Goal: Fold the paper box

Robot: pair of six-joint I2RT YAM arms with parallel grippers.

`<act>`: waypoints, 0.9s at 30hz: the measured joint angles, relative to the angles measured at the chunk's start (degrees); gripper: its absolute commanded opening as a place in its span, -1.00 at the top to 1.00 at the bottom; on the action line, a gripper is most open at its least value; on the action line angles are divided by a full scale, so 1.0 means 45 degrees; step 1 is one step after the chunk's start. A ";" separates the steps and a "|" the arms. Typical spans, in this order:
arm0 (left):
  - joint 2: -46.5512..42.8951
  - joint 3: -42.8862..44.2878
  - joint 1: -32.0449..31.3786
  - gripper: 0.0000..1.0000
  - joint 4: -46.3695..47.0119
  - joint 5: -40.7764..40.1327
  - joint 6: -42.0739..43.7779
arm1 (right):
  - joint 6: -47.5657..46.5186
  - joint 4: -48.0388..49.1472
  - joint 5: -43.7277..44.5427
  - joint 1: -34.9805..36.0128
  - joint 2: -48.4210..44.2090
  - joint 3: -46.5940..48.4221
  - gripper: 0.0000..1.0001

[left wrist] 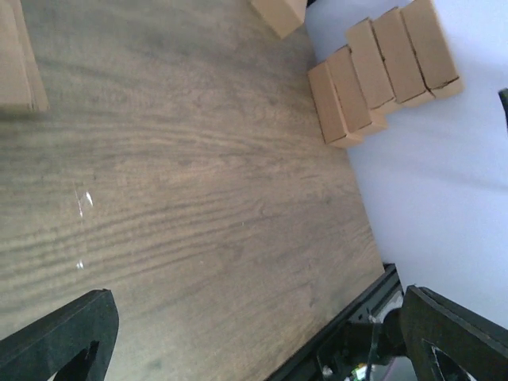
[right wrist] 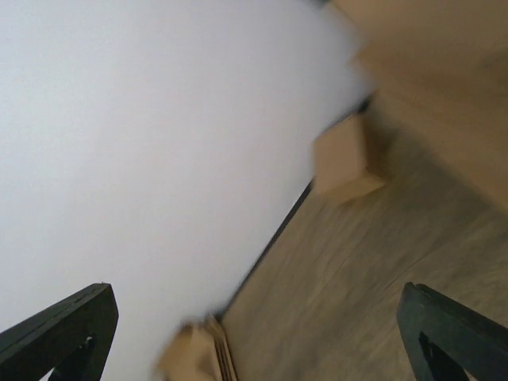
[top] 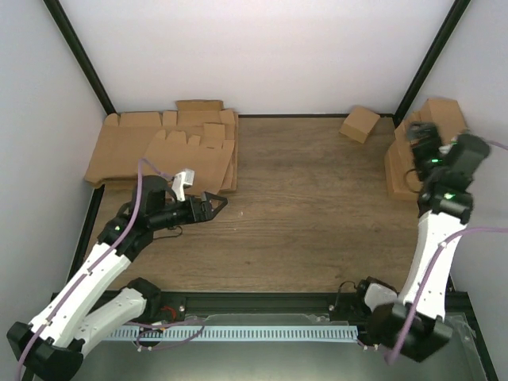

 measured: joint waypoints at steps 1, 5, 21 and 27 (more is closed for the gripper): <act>-0.0117 0.0019 0.0000 -1.00 0.0107 -0.0078 0.0214 | -0.0559 0.0442 0.0228 0.0865 -0.0447 -0.0413 -1.00; -0.0913 -0.0102 -0.0005 -1.00 0.0801 -0.1200 0.1418 | -0.3279 0.2875 0.0729 0.4891 -0.1603 -0.2618 -1.00; -0.0627 -0.5061 0.0000 -1.00 0.7713 -0.8548 0.5693 | -1.1667 1.3274 0.3084 0.8927 -0.0335 -1.2541 -1.00; 0.1253 -0.5731 0.0296 -1.00 1.0394 -1.1273 0.7397 | -1.2449 1.7277 0.2676 0.7878 0.2171 -1.3036 -1.00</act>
